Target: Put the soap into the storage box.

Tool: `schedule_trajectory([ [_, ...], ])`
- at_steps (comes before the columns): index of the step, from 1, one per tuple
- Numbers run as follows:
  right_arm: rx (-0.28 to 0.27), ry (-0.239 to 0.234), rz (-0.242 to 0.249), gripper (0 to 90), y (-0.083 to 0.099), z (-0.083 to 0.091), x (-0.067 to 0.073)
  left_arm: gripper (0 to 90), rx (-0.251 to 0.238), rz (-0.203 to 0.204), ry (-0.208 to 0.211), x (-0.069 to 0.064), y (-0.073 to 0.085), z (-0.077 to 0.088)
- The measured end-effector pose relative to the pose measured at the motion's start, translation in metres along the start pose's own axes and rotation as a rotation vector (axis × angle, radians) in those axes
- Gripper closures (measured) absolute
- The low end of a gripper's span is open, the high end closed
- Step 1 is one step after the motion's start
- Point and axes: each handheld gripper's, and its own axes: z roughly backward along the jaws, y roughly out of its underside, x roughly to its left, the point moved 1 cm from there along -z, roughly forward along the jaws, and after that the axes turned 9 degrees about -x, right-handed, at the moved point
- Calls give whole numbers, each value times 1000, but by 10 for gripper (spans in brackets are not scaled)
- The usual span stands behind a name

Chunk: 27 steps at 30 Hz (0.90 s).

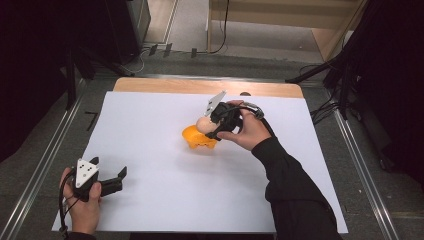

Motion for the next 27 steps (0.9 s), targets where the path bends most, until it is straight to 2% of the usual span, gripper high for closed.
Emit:
schedule_trajectory([
  [6, -10, -45, 6, 333, -1, -6, 0, 29, -1, 4, 0, 0, 0, 0],
  [8, -3, -56, 14, 333, -2, -8, 0, 29, -1, 2, 1, 0, 0, 0],
  [12, -27, -66, 41, 333, -3, -10, 0, 29, -2, 4, 2, 0, 0, 0],
  [15, -14, -74, 41, 333, -3, -13, 1, 29, 1, 3, 2, 0, 0, 0],
  [19, 15, -114, 8, 333, -3, -16, 2, 29, -3, 4, 5, 0, 0, 0],
  [21, 19, -92, 25, 333, -3, -18, 2, 29, -5, 3, 7, 0, 0, 0],
  [27, -3, -115, 15, 327, -1, -19, -1, 29, -6, 3, 7, 0, 0, 0],
])
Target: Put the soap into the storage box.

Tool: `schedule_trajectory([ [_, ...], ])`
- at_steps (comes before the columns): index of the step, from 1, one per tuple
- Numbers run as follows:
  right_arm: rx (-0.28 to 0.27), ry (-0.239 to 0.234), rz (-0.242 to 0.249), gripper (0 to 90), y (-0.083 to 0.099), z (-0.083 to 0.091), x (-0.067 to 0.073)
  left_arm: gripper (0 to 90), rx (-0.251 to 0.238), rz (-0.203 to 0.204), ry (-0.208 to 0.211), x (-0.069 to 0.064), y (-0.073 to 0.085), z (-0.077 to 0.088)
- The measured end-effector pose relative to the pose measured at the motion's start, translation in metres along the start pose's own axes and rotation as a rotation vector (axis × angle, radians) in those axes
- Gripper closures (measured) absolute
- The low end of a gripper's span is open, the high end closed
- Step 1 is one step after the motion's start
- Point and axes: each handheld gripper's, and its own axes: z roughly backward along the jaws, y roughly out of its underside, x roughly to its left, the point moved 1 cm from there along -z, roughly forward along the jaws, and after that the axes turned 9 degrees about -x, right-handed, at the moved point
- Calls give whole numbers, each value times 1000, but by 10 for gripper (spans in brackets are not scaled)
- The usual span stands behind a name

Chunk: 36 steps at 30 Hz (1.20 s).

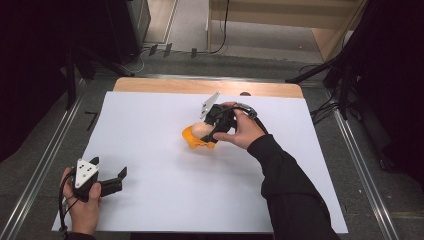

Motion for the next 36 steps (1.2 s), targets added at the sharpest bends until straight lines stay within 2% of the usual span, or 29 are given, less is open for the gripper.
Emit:
schedule_trajectory([
  [2, -48, -8, -14, 263, -2, 3, -1, 29, 1, -1, 1, 0, 0, 0],
  [5, -94, 8, -40, 257, -5, 12, -2, 29, 0, -3, 2, 0, 0, 0],
  [6, -94, 1, -42, 257, -6, 14, -2, 29, 0, -2, 2, 0, 0, 0],
  [8, -86, 23, -33, 254, -5, 16, -2, 29, 0, -3, 3, 0, 0, 0],
  [12, -63, 29, -31, 193, 0, 20, -1, 29, 4, -3, 3, 0, 0, 0],
  [14, -52, 11, -58, 144, 3, 21, -1, 29, 4, -3, 4, 0, 0, 0],
  [15, -33, 9, -91, 131, 4, 23, 0, 29, 6, -1, 6, 0, 0, 0],
  [16, -36, 21, -77, 124, 5, 23, 1, 29, 4, 1, 7, 0, 0, 0],
  [18, -23, 62, -86, 91, 8, 25, 3, 29, 4, 5, 9, 1, 0, 0],
  [20, -22, 82, -91, 117, 12, 26, 7, 29, 5, 8, 12, 1, 0, 0],
  [23, -35, 45, -87, 123, 20, 27, 10, 29, 8, 9, 16, 1, 0, -1],
  [24, -46, 19, -115, 124, 24, 29, 10, 29, 10, 9, 17, 1, 0, -1],
  [25, -59, 9, -122, 119, 26, 31, 9, 29, 11, 8, 19, 2, 0, -1],
  [26, -73, -1, -152, 118, 29, 34, 9, 29, 12, 10, 22, 2, 0, -1],
  [28, -83, 27, -160, 116, 34, 39, 7, 29, 16, 13, 24, 2, 0, -1],
  [30, -96, 47, -195, 129, 40, 44, 6, 29, 18, 17, 27, 2, 0, -2],
  [36, -96, 79, -250, 139, 52, 50, 5, 29, 32, 11, 36, 2, -1, -3],
])
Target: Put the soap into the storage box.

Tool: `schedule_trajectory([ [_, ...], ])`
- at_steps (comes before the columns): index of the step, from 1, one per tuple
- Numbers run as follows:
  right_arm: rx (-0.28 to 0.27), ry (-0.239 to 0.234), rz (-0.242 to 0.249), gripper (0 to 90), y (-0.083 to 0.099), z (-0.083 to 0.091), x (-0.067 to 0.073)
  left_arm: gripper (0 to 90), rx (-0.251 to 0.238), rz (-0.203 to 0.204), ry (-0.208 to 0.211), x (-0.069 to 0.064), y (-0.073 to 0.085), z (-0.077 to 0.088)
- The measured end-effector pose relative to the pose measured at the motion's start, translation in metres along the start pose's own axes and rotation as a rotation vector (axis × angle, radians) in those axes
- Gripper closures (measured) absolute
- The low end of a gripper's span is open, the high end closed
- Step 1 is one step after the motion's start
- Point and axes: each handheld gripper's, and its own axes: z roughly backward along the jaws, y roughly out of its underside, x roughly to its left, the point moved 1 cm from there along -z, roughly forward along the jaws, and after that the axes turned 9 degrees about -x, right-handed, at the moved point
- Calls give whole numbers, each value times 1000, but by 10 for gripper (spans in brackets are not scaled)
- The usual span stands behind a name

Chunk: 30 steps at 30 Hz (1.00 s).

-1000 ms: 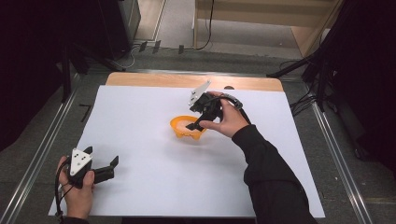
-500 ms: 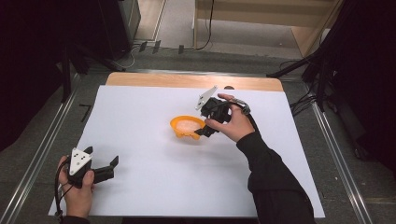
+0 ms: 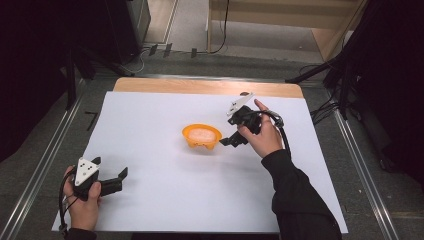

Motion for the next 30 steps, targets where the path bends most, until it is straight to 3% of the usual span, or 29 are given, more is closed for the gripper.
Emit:
schedule_trajectory([
  [1, -22, 21, -4, 143, 5, 5, -1, 30, 2, -1, -1, 0, 0, 0],
  [4, -42, 23, -14, 143, 11, 10, -1, 29, 5, -2, 0, -1, 0, -1],
  [6, -36, 29, -9, 141, 14, 12, 0, 29, 9, -3, -2, -1, 0, -1],
  [7, -38, 55, -5, 142, 17, 14, 1, 29, 9, -3, -2, -1, 0, -1],
  [30, -79, 125, -48, 138, 68, 41, 12, 27, 12, 7, -3, 0, 0, -1],
])
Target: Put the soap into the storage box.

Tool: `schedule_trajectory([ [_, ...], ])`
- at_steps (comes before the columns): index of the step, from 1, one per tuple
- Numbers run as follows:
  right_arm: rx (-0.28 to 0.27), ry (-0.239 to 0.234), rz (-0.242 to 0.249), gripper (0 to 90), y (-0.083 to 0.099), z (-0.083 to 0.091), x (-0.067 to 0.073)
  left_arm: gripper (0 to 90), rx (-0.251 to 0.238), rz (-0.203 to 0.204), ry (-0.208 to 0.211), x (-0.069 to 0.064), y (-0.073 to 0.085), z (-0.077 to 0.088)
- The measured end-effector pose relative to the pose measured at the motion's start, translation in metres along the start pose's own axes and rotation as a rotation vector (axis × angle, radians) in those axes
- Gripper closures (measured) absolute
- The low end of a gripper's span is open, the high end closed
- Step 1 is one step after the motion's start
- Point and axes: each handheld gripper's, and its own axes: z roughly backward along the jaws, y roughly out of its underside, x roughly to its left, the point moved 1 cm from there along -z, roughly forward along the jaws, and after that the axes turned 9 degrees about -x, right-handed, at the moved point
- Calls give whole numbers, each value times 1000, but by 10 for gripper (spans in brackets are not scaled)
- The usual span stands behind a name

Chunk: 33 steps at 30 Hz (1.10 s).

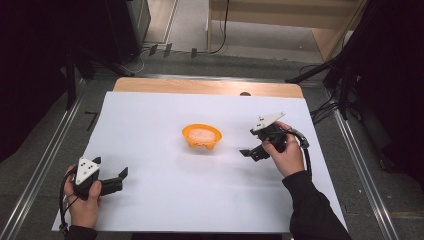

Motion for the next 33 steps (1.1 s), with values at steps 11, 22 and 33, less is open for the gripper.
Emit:
schedule_trajectory([
  [11, -22, 43, -27, 138, 29, 16, 4, 26, -12, 23, 1, 2, 0, 1],
  [22, -62, 89, -70, 136, 62, 33, 8, 26, -12, 21, -2, 2, 0, 1],
  [33, -98, 156, -76, 132, 86, 47, 17, 26, -11, 20, -2, 3, 0, 1],
])
